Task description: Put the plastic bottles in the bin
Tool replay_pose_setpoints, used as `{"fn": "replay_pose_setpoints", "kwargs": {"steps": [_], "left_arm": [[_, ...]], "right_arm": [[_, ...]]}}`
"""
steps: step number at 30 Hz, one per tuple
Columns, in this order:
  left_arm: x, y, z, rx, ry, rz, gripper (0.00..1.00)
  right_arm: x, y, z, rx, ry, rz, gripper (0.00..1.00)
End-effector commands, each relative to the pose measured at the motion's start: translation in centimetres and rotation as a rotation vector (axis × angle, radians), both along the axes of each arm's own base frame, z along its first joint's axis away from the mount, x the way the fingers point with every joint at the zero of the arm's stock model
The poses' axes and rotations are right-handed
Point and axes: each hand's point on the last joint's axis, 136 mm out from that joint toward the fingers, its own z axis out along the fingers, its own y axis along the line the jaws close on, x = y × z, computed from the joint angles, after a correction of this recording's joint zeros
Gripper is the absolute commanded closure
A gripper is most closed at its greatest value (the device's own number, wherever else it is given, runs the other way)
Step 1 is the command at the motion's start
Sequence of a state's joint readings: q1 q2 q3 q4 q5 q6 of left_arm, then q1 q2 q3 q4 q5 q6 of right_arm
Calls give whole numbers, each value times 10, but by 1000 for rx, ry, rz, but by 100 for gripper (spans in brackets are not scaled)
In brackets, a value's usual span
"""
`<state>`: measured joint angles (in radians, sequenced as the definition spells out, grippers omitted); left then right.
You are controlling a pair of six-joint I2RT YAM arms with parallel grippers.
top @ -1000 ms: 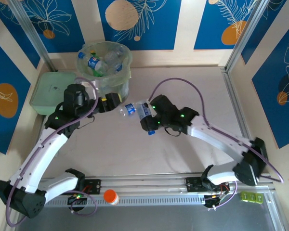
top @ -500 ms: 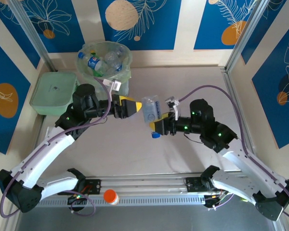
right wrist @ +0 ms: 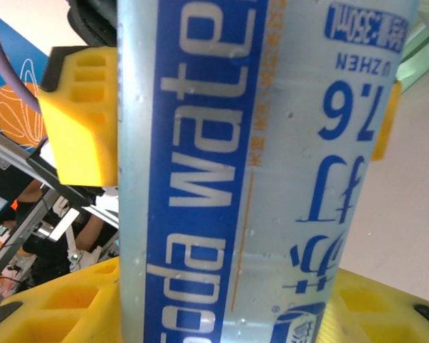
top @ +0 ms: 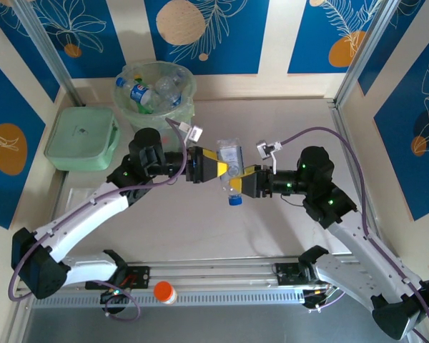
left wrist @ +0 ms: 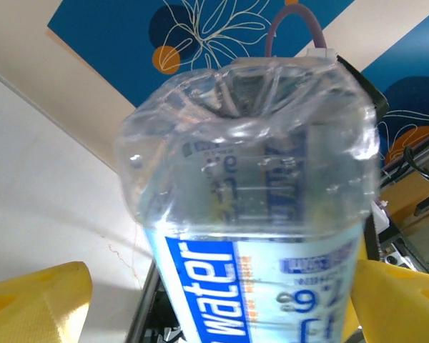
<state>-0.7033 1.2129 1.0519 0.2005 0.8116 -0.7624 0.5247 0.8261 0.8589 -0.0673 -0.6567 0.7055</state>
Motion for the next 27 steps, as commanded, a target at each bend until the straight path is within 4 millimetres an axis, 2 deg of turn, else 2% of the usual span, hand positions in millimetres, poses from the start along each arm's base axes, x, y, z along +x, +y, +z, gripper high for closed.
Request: {"fn": "replay_pose_setpoints", "kwargs": {"steps": [1,7,10,13,17,21,24,27], "left_arm": [[-7,0,22,-61,-58,-24,12],[-7,-6,30,-176,-14,-70,23],[-12,-8,33,-229,10,-123,33],[-13,-10,34,-233,8,-141,44],[-16,-10,31,-194,-18,-129,52],[-11,-7,33,-167,-44,-81,56],[-6,-5,36,-148,-53,-55,56],[6,0,42,-126,-63,-6,56]], "right_arm": [[-10,0,6,33,-4,53,49],[-10,2,0,54,18,70,49],[-6,2,-2,52,26,52,50],[-4,2,-4,47,32,46,50],[-1,0,-7,39,35,30,49],[2,-3,-8,24,26,-5,32],[4,-6,-6,4,8,-39,12],[5,-10,-5,-17,-16,-69,4]]}}
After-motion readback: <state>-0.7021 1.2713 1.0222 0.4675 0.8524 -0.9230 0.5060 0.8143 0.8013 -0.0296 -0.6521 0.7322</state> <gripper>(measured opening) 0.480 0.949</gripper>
